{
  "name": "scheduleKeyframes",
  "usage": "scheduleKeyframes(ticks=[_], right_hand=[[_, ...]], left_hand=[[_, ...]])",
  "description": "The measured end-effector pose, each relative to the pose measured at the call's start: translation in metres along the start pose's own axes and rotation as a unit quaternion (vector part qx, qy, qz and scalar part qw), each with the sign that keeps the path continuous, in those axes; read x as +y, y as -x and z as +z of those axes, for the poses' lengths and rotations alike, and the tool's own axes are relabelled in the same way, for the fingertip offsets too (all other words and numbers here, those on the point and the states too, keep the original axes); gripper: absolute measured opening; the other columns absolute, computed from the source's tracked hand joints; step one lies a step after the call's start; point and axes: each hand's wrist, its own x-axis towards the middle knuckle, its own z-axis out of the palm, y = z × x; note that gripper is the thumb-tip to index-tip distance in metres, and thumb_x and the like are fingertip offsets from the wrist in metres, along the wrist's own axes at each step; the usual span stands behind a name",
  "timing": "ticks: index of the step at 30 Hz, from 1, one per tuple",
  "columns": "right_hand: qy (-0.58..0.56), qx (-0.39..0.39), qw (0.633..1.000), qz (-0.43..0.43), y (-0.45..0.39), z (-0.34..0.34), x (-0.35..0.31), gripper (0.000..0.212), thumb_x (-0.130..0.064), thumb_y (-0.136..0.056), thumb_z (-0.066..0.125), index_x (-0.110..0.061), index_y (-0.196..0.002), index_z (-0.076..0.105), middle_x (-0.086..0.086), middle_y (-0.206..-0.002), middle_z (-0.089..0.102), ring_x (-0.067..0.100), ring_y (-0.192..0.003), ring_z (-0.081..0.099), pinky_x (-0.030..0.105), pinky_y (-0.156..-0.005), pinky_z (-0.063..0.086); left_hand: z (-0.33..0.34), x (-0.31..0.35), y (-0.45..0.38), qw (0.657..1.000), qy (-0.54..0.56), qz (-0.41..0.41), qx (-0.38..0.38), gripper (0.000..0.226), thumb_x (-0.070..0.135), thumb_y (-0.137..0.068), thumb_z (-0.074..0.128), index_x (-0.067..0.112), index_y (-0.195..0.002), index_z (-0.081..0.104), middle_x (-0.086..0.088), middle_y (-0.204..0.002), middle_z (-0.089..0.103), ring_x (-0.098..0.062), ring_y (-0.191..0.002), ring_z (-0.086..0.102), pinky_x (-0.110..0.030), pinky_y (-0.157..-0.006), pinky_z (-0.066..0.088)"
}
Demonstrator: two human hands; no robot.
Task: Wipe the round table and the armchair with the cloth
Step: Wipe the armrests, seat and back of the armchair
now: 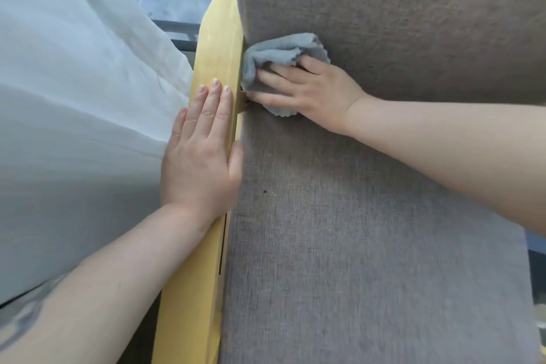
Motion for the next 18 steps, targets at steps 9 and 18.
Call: scheduleKeyframes(ticks=[9,18], right_hand=[[0.013,0.019,1.0,0.005,0.002,0.006,0.011,0.043,-0.009,-0.102,0.026,-0.023,-0.128,0.057,-0.002,-0.145,0.045,0.018,-0.135,0.041,0.037,-0.113,0.027],[-0.156,-0.113,0.981,0.035,0.13,-0.021,0.024,0.051,-0.006,-0.094,0.024,0.001,-0.142,0.037,0.016,-0.148,0.038,0.031,-0.139,0.031,0.047,-0.115,0.02]], left_hand=[[0.0,0.0,0.0,1.0,-0.007,0.003,0.001,0.063,0.029,-0.092,0.039,0.013,-0.151,0.023,-0.001,-0.159,0.019,-0.015,-0.147,0.011,-0.034,-0.12,0.01],[-0.001,-0.001,0.001,1.0,0.0,-0.003,-0.006,0.064,0.029,-0.092,0.039,0.014,-0.152,0.022,0.0,-0.16,0.017,-0.014,-0.147,0.009,-0.035,-0.12,0.009]])
